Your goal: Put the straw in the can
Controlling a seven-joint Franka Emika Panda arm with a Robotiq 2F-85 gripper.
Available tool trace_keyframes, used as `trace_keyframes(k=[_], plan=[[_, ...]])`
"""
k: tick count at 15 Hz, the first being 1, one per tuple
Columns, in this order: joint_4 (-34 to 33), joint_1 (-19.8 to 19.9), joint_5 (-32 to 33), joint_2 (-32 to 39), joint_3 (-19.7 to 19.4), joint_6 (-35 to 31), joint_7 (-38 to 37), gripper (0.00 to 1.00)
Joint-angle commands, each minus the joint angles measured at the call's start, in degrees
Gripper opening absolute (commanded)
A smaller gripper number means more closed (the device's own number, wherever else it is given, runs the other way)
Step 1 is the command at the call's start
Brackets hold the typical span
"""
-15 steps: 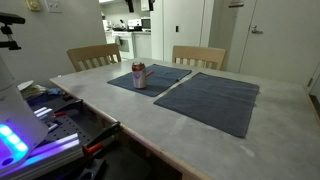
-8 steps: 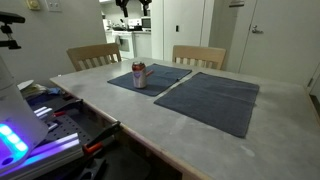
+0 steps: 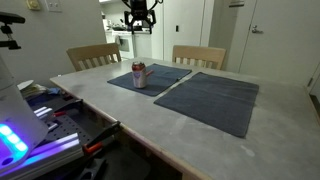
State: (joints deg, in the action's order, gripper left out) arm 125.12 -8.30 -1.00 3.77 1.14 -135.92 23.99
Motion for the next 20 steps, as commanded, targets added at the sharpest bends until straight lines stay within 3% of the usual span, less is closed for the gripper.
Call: trace_keyframes(k=[1,6,11,20], plan=[[-11.1,2.2,-1.8,11.8,2.5,1.8,5.3,1.0],[-22.4,4.6,-0.6,22.7,5.5,4.7,7.8,1.0],[-29.1,5.8,0.3,29.4,7.3,7.9,8.2,1.0],[-27.3,5.1,4.2,31.7,6.6,9.6,3.9,1.0]])
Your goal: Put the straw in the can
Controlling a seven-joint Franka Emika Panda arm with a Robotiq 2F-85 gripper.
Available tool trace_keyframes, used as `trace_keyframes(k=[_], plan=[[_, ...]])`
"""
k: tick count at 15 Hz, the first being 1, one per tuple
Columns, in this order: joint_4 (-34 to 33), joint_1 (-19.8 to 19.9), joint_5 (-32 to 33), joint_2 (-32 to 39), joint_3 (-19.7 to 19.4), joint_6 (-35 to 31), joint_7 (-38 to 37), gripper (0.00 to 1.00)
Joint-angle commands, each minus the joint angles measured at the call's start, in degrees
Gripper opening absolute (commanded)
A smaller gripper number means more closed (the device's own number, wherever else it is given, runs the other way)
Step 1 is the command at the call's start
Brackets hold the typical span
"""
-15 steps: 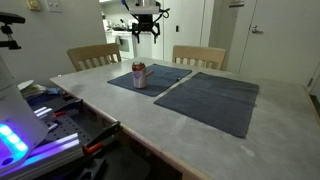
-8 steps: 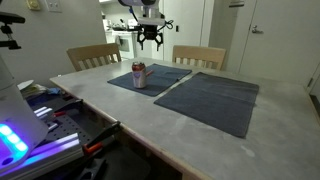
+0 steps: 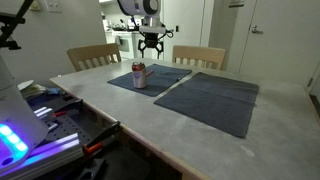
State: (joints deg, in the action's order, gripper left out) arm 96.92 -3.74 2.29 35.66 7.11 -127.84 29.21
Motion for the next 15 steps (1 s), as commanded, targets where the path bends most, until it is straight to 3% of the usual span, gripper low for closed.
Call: trace_keyframes(k=[1,13,15], plan=[[1.5,0.5,0.7,-0.3,0.6,1.2,-2.1,1.0],[6.2,-1.9,1.1,0.6,-0.9,-3.7,-17.7,1.0],[4.8,-1.1,0.6,1.1,0.0,-1.5,-15.8,1.0]])
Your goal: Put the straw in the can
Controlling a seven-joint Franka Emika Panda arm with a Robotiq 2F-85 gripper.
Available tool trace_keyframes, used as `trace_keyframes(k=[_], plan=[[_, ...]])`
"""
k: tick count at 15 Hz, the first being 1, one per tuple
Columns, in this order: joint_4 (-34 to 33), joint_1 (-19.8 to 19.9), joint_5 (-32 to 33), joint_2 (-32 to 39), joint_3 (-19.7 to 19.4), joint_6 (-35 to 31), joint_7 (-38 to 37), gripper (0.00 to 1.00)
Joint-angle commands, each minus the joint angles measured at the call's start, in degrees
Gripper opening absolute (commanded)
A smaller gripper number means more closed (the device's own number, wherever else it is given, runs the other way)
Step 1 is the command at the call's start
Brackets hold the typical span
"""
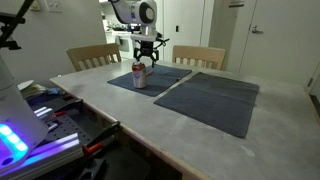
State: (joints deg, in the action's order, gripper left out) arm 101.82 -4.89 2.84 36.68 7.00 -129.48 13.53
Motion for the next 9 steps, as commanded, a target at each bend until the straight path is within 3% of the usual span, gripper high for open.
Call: trace_keyframes(k=[1,9], plan=[[-0.2,0.1,0.1,0.1,0.1,0.1,-0.1,1.0],[0.8,-3.4,7.0,0.1,-1.1,-4.4,-2.3,1.0]])
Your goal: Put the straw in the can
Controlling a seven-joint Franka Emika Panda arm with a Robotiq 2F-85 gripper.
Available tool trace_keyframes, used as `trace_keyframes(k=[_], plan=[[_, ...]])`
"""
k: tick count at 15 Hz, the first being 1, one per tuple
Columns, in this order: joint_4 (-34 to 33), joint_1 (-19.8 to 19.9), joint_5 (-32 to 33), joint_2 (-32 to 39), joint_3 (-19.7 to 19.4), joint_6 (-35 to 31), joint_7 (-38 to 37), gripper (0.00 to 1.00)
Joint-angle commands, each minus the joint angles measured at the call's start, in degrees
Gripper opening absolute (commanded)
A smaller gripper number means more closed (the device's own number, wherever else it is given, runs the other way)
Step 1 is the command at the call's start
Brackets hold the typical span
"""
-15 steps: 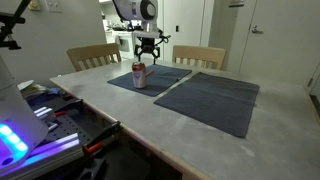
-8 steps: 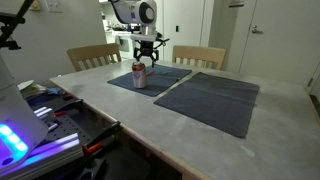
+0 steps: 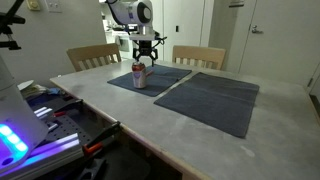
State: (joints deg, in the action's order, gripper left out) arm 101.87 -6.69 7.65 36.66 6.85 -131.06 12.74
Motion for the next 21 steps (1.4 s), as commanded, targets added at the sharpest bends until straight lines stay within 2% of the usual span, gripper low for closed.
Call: trace_keyframes(k=[1,8,12,21], plan=[[0.6,-1.8,2.5,0.2,-0.9,-3.2,-1.9,1.0],[-0.2,0.6,-1.0,2.3,-1.1,-6.1,-3.8,1.0],[-0.2,1.8,-2.1,3.2,-0.5,-4.9,-2.2,1.0],[0.4,-0.3,-0.7,3.2,-1.0,-4.8,-3.4,1.0]])
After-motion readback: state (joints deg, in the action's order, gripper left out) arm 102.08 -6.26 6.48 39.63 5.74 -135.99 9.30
